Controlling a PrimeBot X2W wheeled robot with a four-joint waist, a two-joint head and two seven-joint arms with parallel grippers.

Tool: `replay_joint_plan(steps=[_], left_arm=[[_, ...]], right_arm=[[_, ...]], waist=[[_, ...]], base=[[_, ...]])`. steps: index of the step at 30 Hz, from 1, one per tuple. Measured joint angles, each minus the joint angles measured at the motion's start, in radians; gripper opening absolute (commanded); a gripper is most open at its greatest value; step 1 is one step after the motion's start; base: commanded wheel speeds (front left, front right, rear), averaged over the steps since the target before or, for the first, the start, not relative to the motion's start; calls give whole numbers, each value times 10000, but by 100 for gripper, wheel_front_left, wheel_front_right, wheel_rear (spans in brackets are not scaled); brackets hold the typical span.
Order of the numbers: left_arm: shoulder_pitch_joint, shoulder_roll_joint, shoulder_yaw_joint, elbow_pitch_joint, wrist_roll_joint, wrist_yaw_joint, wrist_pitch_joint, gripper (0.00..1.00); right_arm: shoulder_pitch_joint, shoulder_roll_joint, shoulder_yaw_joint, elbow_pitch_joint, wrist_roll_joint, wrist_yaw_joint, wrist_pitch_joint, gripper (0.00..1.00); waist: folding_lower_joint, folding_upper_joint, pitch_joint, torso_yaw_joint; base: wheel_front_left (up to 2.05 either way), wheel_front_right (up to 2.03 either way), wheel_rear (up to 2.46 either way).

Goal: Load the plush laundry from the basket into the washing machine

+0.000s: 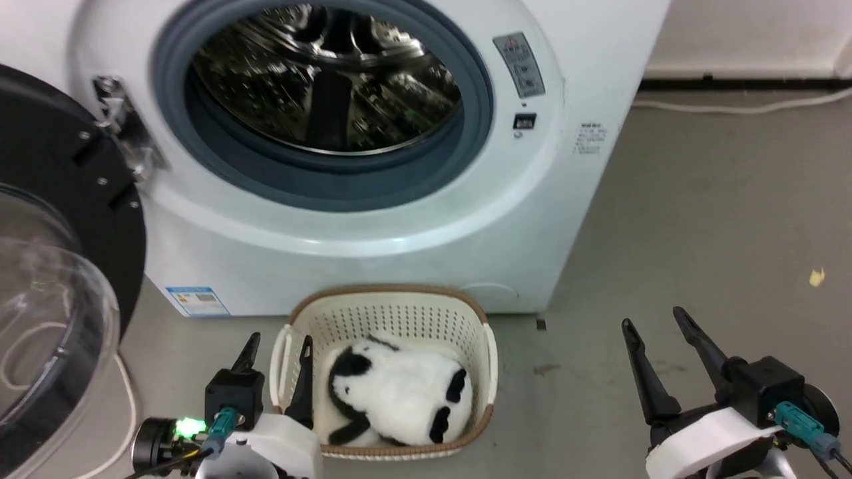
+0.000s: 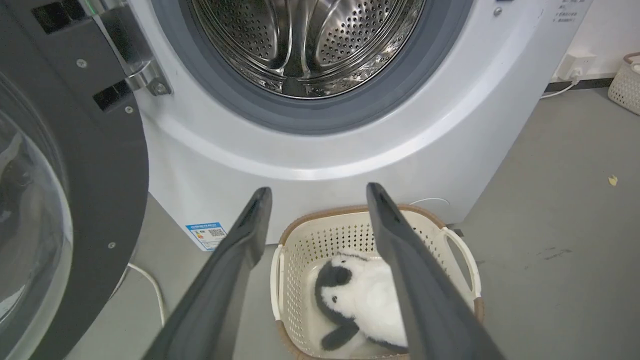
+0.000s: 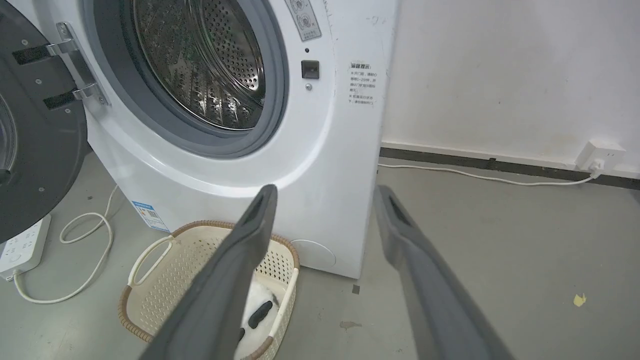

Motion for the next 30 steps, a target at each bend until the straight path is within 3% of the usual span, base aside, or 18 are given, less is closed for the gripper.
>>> replay_joint_plan(steps=[16, 30], left_arm=[[-1296, 594, -324, 1774, -159, -337, 261, 100], [-2424, 1290, -1384, 3471, -665, -514, 941, 100]], right_arm=[[-457, 0, 140, -221, 435, 0, -351, 100], [-749, 0, 272, -247, 928, 0, -627, 100]], waist=[[1, 0, 1523, -687], [0, 0, 2677, -1399]], base=[[0, 0, 0], [0, 0, 0]])
